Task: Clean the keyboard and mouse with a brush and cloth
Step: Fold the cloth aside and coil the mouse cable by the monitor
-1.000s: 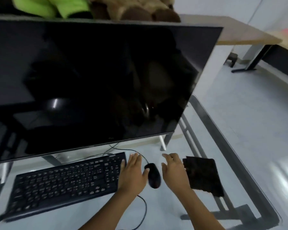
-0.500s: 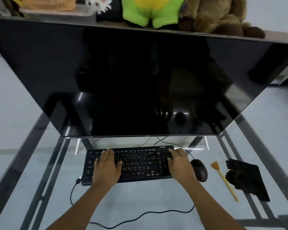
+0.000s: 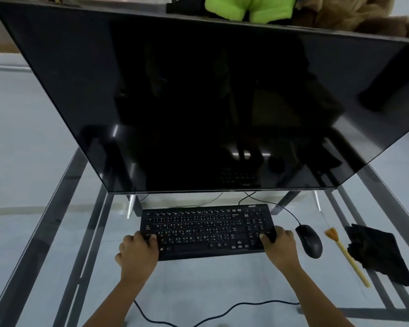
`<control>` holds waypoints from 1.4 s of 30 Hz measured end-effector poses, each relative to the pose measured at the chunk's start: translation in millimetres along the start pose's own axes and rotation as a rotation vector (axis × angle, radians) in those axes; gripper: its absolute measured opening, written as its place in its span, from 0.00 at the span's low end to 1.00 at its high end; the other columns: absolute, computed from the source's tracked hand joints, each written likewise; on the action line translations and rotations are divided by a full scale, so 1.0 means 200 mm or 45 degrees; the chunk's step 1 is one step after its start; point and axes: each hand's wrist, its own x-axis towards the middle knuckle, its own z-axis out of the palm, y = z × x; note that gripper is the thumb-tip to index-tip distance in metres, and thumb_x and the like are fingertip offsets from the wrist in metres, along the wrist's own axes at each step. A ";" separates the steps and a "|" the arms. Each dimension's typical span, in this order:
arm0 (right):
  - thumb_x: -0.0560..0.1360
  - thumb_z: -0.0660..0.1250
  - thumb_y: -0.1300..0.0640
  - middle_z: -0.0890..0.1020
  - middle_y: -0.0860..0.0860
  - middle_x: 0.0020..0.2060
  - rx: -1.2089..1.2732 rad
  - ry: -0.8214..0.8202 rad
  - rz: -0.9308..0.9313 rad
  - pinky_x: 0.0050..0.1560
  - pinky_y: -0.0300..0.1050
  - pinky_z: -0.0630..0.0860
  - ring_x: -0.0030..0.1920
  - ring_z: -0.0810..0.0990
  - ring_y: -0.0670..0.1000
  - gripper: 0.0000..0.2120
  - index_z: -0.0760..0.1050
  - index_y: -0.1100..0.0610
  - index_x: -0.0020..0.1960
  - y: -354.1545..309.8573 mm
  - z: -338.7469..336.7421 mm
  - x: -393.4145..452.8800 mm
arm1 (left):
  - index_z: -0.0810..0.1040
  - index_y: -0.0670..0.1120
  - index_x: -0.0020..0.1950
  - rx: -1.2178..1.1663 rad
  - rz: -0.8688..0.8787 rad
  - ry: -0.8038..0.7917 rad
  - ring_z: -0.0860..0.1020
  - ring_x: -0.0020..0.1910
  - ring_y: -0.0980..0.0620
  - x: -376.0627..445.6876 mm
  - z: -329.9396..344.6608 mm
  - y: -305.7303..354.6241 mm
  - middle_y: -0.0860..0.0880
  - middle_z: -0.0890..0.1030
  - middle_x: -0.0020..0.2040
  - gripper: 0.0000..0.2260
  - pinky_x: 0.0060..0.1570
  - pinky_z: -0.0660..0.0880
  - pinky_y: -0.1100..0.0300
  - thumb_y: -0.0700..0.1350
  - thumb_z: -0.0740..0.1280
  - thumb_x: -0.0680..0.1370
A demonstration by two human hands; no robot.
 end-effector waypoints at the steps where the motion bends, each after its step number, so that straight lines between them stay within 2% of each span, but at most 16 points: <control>1: 0.75 0.67 0.54 0.76 0.59 0.47 0.005 0.007 -0.013 0.54 0.54 0.73 0.52 0.72 0.59 0.13 0.75 0.61 0.54 -0.01 0.01 0.01 | 0.75 0.39 0.53 -0.055 0.006 0.011 0.72 0.54 0.38 0.02 0.00 0.00 0.40 0.74 0.50 0.14 0.53 0.68 0.44 0.50 0.62 0.80; 7: 0.76 0.66 0.53 0.76 0.61 0.48 0.050 0.033 -0.036 0.49 0.48 0.69 0.47 0.67 0.54 0.14 0.74 0.63 0.53 -0.09 0.06 0.13 | 0.75 0.36 0.48 -0.215 0.051 0.047 0.71 0.52 0.36 0.20 0.02 -0.01 0.36 0.74 0.48 0.13 0.50 0.67 0.46 0.47 0.64 0.79; 11: 0.75 0.68 0.50 0.76 0.61 0.50 0.066 0.026 -0.052 0.51 0.47 0.69 0.47 0.66 0.52 0.17 0.74 0.62 0.55 -0.14 0.07 0.20 | 0.73 0.37 0.46 -0.255 0.073 0.064 0.70 0.52 0.35 0.27 0.04 0.03 0.36 0.74 0.46 0.14 0.48 0.64 0.50 0.49 0.66 0.77; 13: 0.72 0.71 0.47 0.76 0.60 0.50 0.048 0.021 -0.074 0.52 0.47 0.69 0.49 0.66 0.52 0.20 0.74 0.61 0.55 -0.15 0.08 0.24 | 0.73 0.38 0.50 -0.262 0.099 0.054 0.69 0.55 0.36 0.27 0.03 0.06 0.37 0.73 0.50 0.17 0.50 0.66 0.49 0.52 0.68 0.76; 15: 0.69 0.73 0.45 0.76 0.58 0.51 0.045 0.008 -0.096 0.53 0.45 0.69 0.53 0.68 0.54 0.23 0.74 0.59 0.56 -0.16 0.08 0.27 | 0.72 0.41 0.60 -0.237 0.135 0.025 0.66 0.59 0.39 0.27 0.02 0.10 0.39 0.71 0.57 0.24 0.56 0.69 0.44 0.57 0.69 0.74; 19: 0.63 0.76 0.45 0.74 0.54 0.53 0.030 0.029 -0.238 0.56 0.49 0.72 0.57 0.69 0.55 0.27 0.72 0.55 0.55 -0.16 0.08 0.27 | 0.61 0.42 0.73 -0.174 0.331 0.014 0.62 0.70 0.42 0.26 0.05 0.08 0.43 0.66 0.69 0.44 0.65 0.69 0.43 0.63 0.74 0.66; 21: 0.61 0.78 0.48 0.73 0.54 0.56 0.042 0.015 -0.308 0.59 0.50 0.72 0.59 0.68 0.55 0.30 0.72 0.54 0.59 -0.15 0.07 0.25 | 0.53 0.40 0.77 -0.131 0.390 0.003 0.58 0.75 0.42 0.25 0.08 0.06 0.43 0.59 0.76 0.49 0.69 0.66 0.44 0.62 0.74 0.67; 24: 0.62 0.79 0.50 0.72 0.54 0.59 0.034 0.016 -0.365 0.63 0.54 0.72 0.61 0.69 0.55 0.34 0.71 0.55 0.64 -0.13 0.08 0.25 | 0.47 0.42 0.79 -0.143 0.342 -0.023 0.56 0.76 0.43 0.23 0.12 0.04 0.45 0.51 0.79 0.49 0.69 0.65 0.43 0.59 0.72 0.70; 27: 0.64 0.79 0.51 0.72 0.54 0.61 0.048 0.009 -0.379 0.63 0.54 0.72 0.61 0.70 0.55 0.34 0.70 0.58 0.66 -0.13 0.08 0.26 | 0.48 0.42 0.79 -0.130 0.357 -0.021 0.57 0.76 0.41 0.23 0.13 0.04 0.44 0.52 0.79 0.48 0.68 0.66 0.41 0.58 0.72 0.70; 29: 0.66 0.77 0.52 0.72 0.54 0.62 0.055 0.012 -0.419 0.64 0.52 0.72 0.62 0.70 0.55 0.33 0.70 0.59 0.67 -0.12 0.07 0.25 | 0.50 0.40 0.78 -0.078 0.381 0.007 0.56 0.76 0.40 0.22 0.13 0.04 0.42 0.53 0.78 0.47 0.70 0.63 0.41 0.60 0.70 0.71; 32: 0.72 0.74 0.54 0.71 0.58 0.66 -0.025 0.109 -0.432 0.65 0.50 0.70 0.66 0.70 0.58 0.31 0.68 0.61 0.70 -0.04 -0.01 0.20 | 0.53 0.36 0.77 0.073 0.511 0.124 0.53 0.77 0.42 0.16 0.17 0.06 0.39 0.55 0.78 0.42 0.73 0.56 0.42 0.66 0.59 0.76; 34: 0.73 0.73 0.56 0.72 0.60 0.66 -0.156 0.238 -0.383 0.64 0.53 0.72 0.65 0.73 0.61 0.29 0.69 0.62 0.70 0.07 -0.11 0.16 | 0.54 0.36 0.77 0.153 0.641 0.114 0.51 0.77 0.43 0.08 0.24 0.13 0.40 0.54 0.78 0.40 0.73 0.53 0.44 0.66 0.51 0.77; 37: 0.67 0.76 0.63 0.75 0.65 0.61 -0.313 0.390 -0.308 0.54 0.63 0.78 0.59 0.76 0.68 0.26 0.75 0.62 0.64 0.29 -0.25 0.11 | 0.57 0.39 0.77 0.264 0.844 -0.013 0.52 0.77 0.46 -0.04 0.36 0.33 0.43 0.56 0.78 0.35 0.74 0.51 0.47 0.64 0.46 0.79; 39: 0.65 0.76 0.67 0.75 0.68 0.59 -0.398 0.409 -0.312 0.50 0.66 0.79 0.60 0.74 0.71 0.26 0.76 0.62 0.62 0.39 -0.29 0.07 | 0.62 0.41 0.76 0.339 0.931 -0.078 0.57 0.76 0.46 -0.10 0.43 0.46 0.43 0.61 0.77 0.33 0.71 0.51 0.46 0.63 0.45 0.80; 42: 0.63 0.77 0.68 0.75 0.67 0.60 -0.442 0.312 -0.370 0.49 0.63 0.80 0.57 0.78 0.69 0.29 0.76 0.61 0.63 0.49 -0.29 0.05 | 0.64 0.43 0.75 0.400 1.027 -0.128 0.58 0.76 0.45 -0.15 0.52 0.62 0.43 0.62 0.76 0.31 0.69 0.53 0.45 0.61 0.47 0.79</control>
